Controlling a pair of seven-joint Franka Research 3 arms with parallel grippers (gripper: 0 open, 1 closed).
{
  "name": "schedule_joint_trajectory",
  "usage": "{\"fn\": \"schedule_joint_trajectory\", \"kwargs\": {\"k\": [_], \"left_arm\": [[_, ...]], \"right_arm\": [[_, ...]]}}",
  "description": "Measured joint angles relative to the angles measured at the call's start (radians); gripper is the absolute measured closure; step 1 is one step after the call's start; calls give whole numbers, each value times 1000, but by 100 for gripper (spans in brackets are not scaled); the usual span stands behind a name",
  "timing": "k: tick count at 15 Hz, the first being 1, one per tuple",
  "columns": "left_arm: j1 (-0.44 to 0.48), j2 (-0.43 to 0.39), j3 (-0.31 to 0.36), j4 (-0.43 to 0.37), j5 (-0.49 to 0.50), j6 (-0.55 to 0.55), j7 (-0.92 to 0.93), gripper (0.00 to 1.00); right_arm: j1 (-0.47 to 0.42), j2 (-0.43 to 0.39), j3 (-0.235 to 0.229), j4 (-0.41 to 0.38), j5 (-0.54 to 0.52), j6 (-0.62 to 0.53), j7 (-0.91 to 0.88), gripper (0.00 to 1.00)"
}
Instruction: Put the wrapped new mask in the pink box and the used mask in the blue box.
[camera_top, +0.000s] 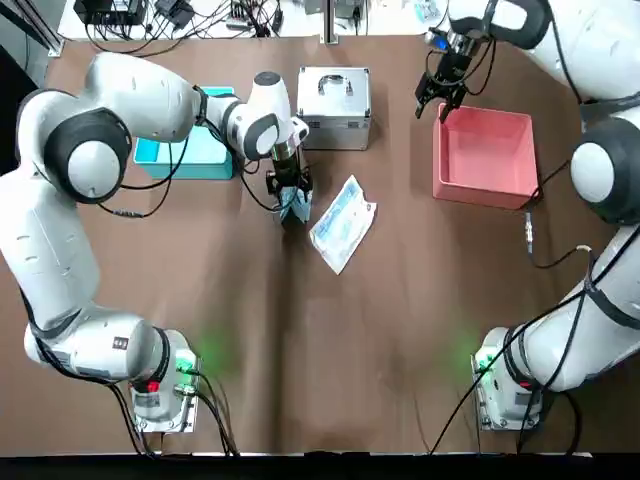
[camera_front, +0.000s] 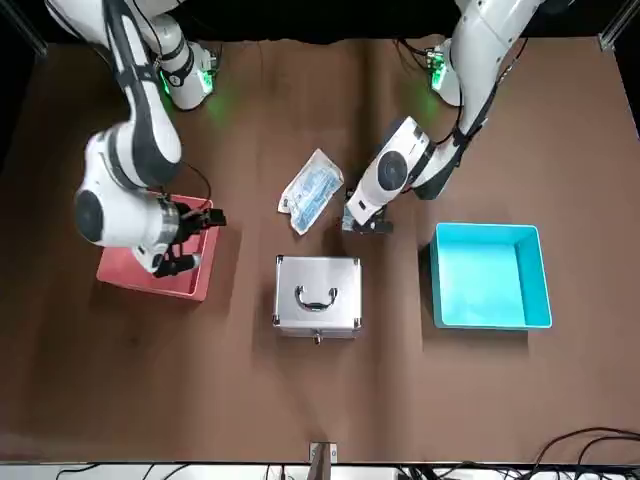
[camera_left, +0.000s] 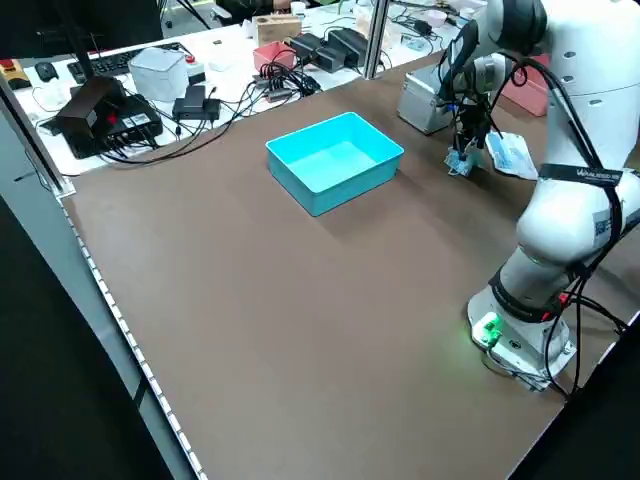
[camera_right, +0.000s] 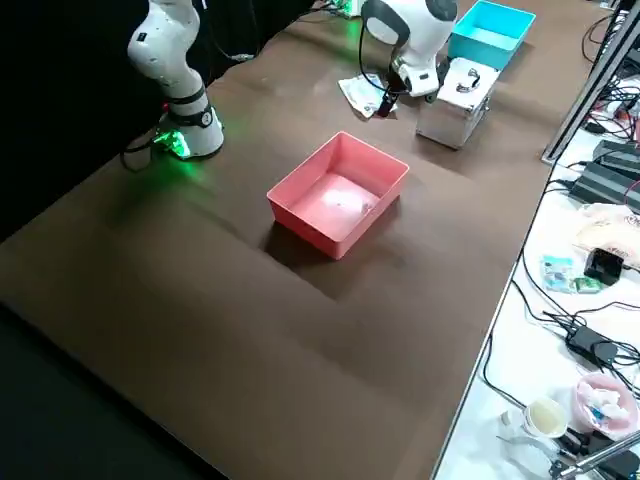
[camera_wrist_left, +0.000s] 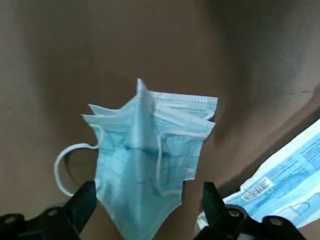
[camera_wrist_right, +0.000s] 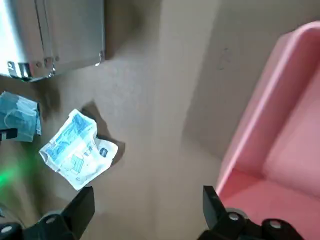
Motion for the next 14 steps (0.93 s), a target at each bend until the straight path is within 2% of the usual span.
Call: {"fn": "schedule_joint_trajectory", "kwargs": {"k": [1, 3, 6, 10, 12, 14], "left_arm": [[-4, 10, 0, 2, 0, 3, -11, 11], [-4, 20, 1, 4, 0, 4, -26, 30], [-5, 22, 1, 5, 0, 3, -49, 60], [-10, 22, 0, 9, 0, -2, -88, 96], [-9, 19, 1, 22, 0, -33, -89, 97], [-5, 4, 1, 54, 0, -112, -90, 97]], "right_arm": [[11, 19, 0, -1, 15, 0, -18, 5], [35, 63, 1, -3, 55, 8, -77, 9], [76, 128, 1, -6, 104, 22, -177, 9], [130, 166, 2, -47, 228, 149, -233, 9], [146, 167, 1, -105, 309, 237, -301, 9], [160, 167, 2, -141, 344, 280, -326, 9]]}}
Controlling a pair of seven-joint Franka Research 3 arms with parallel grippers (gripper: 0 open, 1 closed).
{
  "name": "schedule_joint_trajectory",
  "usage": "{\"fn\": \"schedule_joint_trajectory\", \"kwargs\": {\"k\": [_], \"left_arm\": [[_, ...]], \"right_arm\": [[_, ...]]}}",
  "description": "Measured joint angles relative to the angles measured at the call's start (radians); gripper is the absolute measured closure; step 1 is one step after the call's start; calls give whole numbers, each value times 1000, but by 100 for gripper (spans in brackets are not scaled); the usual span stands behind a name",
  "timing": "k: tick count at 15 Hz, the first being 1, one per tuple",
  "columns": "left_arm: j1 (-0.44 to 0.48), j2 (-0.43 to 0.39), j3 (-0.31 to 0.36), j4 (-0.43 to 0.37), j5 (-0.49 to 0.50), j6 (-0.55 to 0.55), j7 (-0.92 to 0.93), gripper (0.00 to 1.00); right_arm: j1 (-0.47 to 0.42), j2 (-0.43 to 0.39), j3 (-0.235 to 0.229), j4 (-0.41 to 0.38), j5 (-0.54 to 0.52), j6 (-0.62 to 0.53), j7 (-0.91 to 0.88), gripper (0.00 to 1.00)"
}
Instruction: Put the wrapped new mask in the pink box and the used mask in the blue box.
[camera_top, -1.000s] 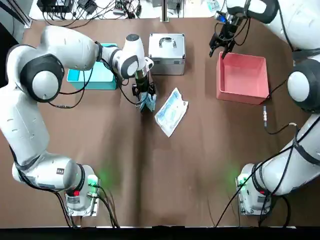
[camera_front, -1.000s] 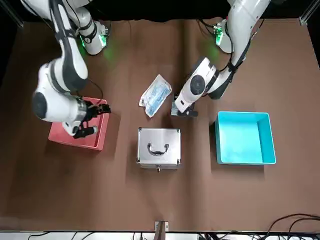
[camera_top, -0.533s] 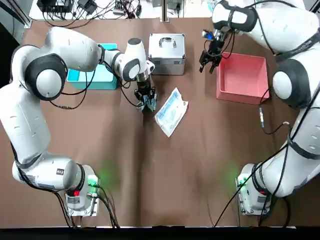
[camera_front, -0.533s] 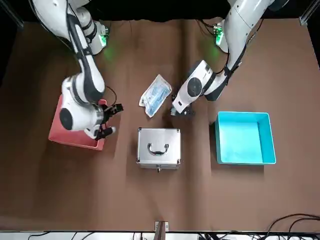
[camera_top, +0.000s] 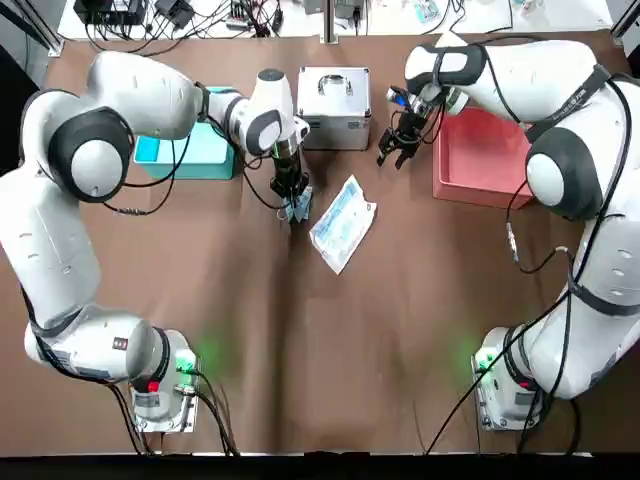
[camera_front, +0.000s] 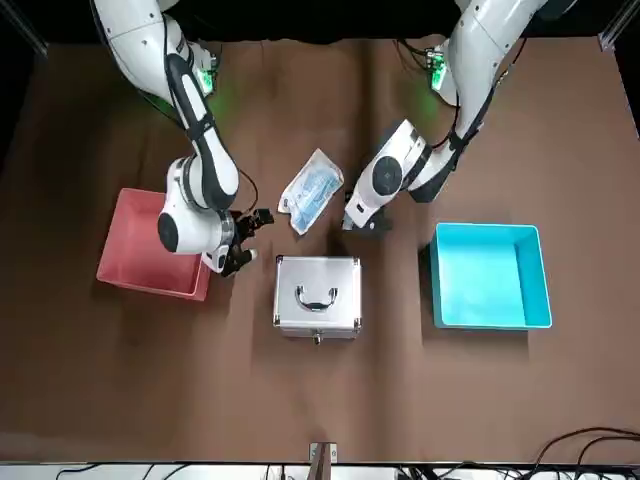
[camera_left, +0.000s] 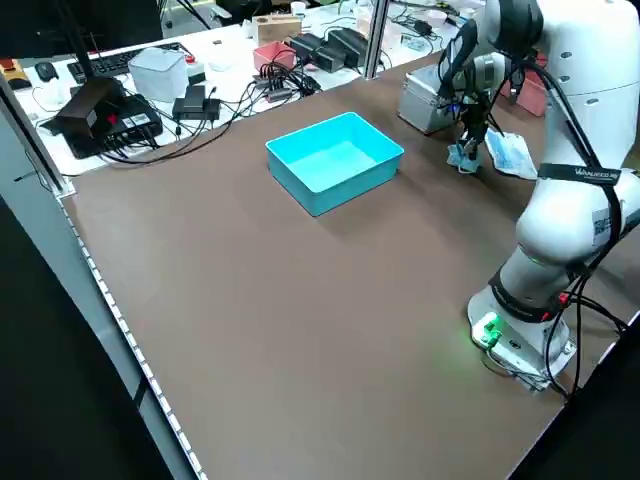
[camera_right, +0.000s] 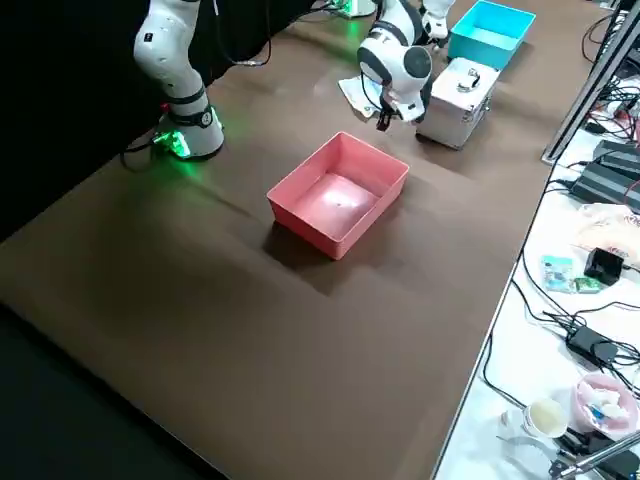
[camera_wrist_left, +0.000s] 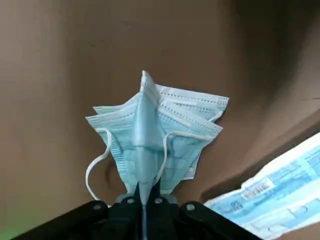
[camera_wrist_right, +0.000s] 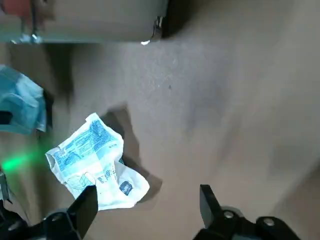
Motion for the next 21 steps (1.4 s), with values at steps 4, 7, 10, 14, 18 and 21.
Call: {"fn": "schedule_joint_trajectory", "kwargs": {"k": [4, 7, 10, 14, 18, 21], "left_arm": [[56, -105, -1, 135, 3, -298, 19, 97], [135, -182, -2, 229, 5, -453, 116, 97], [244, -241, 1, 270, 18, -490, 234, 97], [406, -234, 7, 269, 113, -465, 435, 97], [545, -172, 11, 240, 172, -346, 620, 97], [565, -100, 12, 232, 211, -304, 647, 97]], "right_arm": [[39, 0, 0, -13, 73, 14, -4, 9], [75, 0, 0, -27, 87, 66, -4, 9], [110, 0, 0, -49, 131, 95, -4, 9], [134, 0, 0, -58, 193, 103, -4, 9], [138, 7, 0, -64, 196, 150, -4, 9], [141, 26, -1, -63, 196, 161, -4, 9]]}}
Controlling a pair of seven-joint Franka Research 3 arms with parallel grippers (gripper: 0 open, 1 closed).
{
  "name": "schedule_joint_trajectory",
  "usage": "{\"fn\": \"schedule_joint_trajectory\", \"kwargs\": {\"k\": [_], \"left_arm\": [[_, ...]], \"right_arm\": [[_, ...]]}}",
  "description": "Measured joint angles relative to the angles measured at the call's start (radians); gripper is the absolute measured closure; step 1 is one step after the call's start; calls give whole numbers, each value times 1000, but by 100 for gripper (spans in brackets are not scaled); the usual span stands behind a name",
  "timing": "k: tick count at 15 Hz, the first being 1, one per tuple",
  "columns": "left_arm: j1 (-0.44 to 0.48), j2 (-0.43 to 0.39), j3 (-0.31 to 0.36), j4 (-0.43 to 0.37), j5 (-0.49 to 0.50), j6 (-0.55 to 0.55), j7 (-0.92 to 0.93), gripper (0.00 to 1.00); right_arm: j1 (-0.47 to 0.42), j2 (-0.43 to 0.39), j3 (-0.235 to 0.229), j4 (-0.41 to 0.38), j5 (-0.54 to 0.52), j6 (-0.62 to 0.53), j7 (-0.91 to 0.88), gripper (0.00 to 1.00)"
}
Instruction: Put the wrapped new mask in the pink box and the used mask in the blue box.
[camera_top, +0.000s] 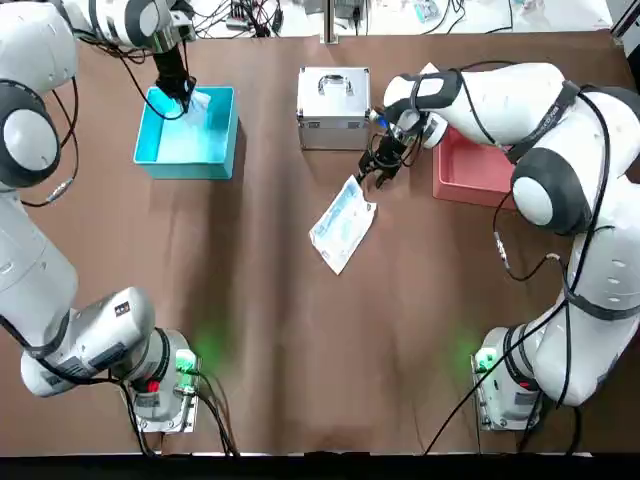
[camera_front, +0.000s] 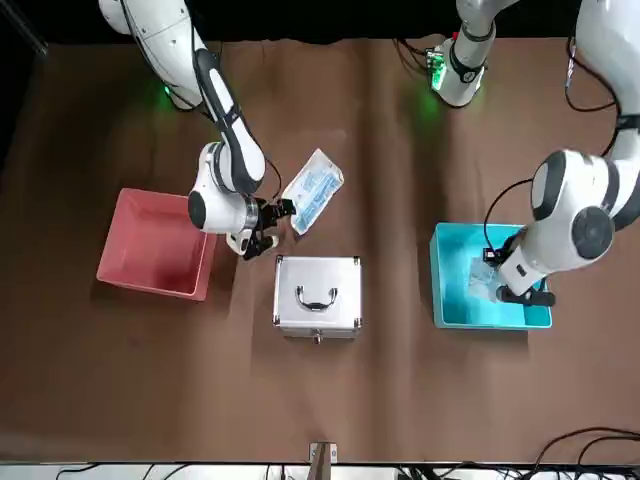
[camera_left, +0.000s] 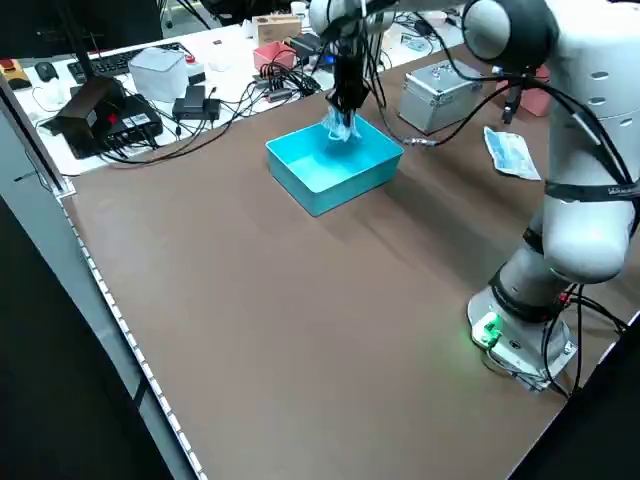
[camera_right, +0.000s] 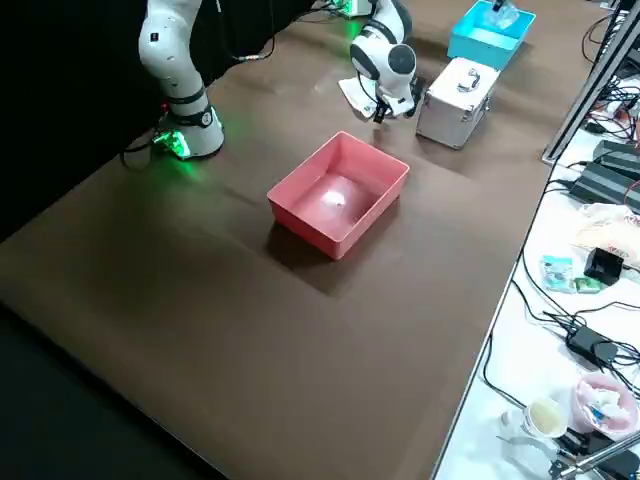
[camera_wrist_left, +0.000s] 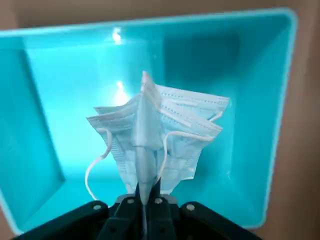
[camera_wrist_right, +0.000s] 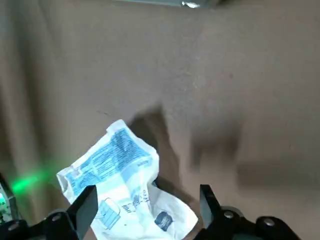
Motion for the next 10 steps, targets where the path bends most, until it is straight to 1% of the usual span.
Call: {"fn": "schedule_joint_trajectory", "kwargs": {"k": [3, 7, 8, 9, 10], "left_arm": [[7, 75, 3, -8, 55, 13, -2, 97], [52, 138, 7, -15, 110, 34, -2, 97], [60, 165, 7, -17, 115, 53, -3, 96], [60, 165, 7, -17, 115, 53, -3, 96], [59, 178, 7, -17, 116, 62, -7, 86]], "right_arm": [[18, 21, 0, 1, 2, 23, 0, 11], [52, 41, 1, 1, 23, 29, 0, 14], [65, 43, 1, 1, 28, 29, 1, 20], [65, 43, 1, 1, 28, 29, 1, 20], [71, 43, 1, 1, 29, 28, 1, 20]]}}
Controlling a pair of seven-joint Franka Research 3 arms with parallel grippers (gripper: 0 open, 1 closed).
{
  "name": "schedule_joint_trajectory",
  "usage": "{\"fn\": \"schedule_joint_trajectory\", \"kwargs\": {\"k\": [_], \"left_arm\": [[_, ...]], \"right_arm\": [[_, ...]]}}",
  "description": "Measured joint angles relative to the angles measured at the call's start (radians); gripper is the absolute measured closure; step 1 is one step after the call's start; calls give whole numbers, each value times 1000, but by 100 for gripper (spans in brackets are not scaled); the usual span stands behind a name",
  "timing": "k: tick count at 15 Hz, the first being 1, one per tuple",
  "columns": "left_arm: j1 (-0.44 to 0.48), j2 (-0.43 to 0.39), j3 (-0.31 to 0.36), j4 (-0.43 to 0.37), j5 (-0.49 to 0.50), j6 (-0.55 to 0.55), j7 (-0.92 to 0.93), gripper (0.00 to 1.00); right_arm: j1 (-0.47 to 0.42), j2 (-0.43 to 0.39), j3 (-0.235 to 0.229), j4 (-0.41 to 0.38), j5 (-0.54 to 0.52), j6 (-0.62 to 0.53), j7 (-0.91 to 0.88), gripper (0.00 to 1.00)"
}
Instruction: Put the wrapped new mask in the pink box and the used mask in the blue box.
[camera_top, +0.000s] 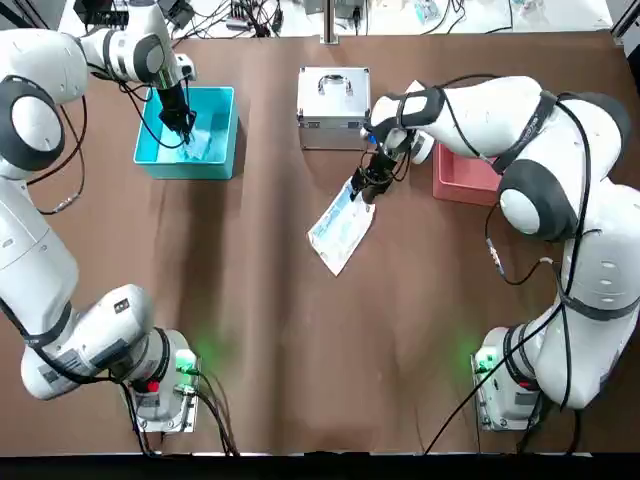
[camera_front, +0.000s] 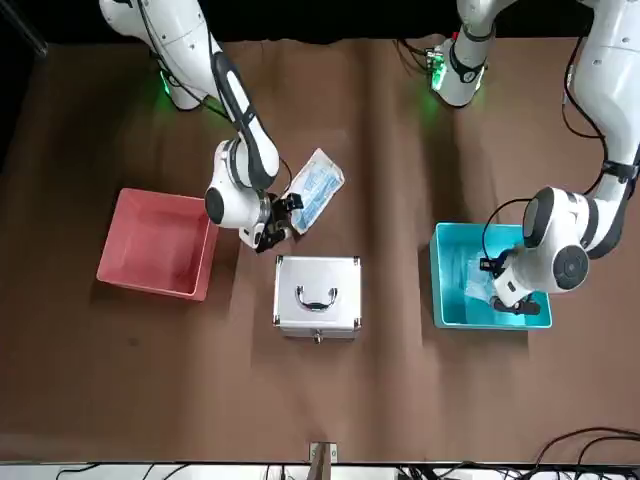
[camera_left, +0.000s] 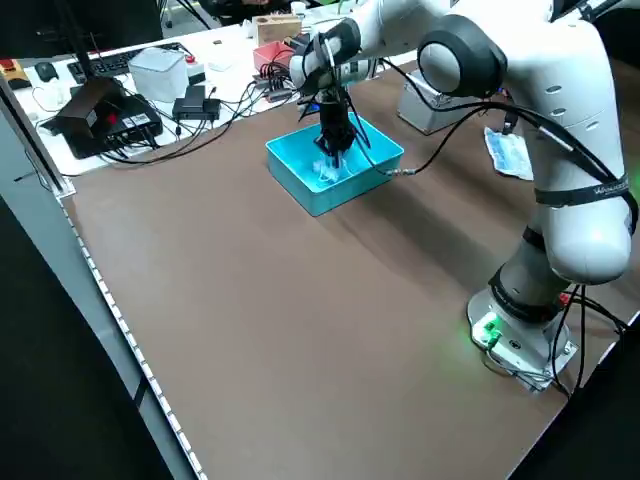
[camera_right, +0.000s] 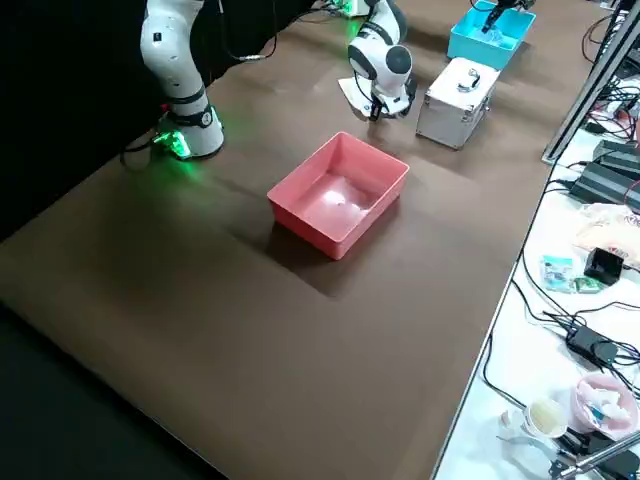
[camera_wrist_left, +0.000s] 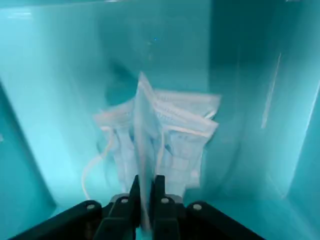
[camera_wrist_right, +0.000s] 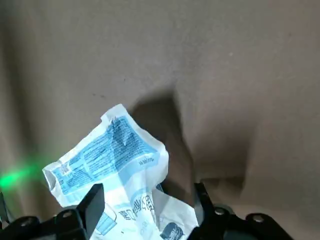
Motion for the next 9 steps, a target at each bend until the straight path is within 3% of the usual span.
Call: {"fn": "schedule_joint_trajectory", "kwargs": {"k": [2, 4, 5, 7, 9], "left_arm": [[-2, 16, -2, 0, 0, 13, -3, 83], [-2, 17, -4, 1, 0, 18, -3, 66], [-2, 17, -6, 5, 0, 18, -3, 53], [-2, 7, -10, 20, 2, 17, -3, 36], [-1, -32, -15, 43, 3, -13, 1, 18]], "right_arm": [[6, 0, 0, 0, 1, -2, 0, 21], [8, 1, 0, -1, 1, -4, 0, 23], [9, 2, 0, -1, 1, -11, 0, 23], [13, 2, 0, -1, 1, -32, 1, 38], [16, 4, 0, -2, 1, -37, 3, 42]]}}
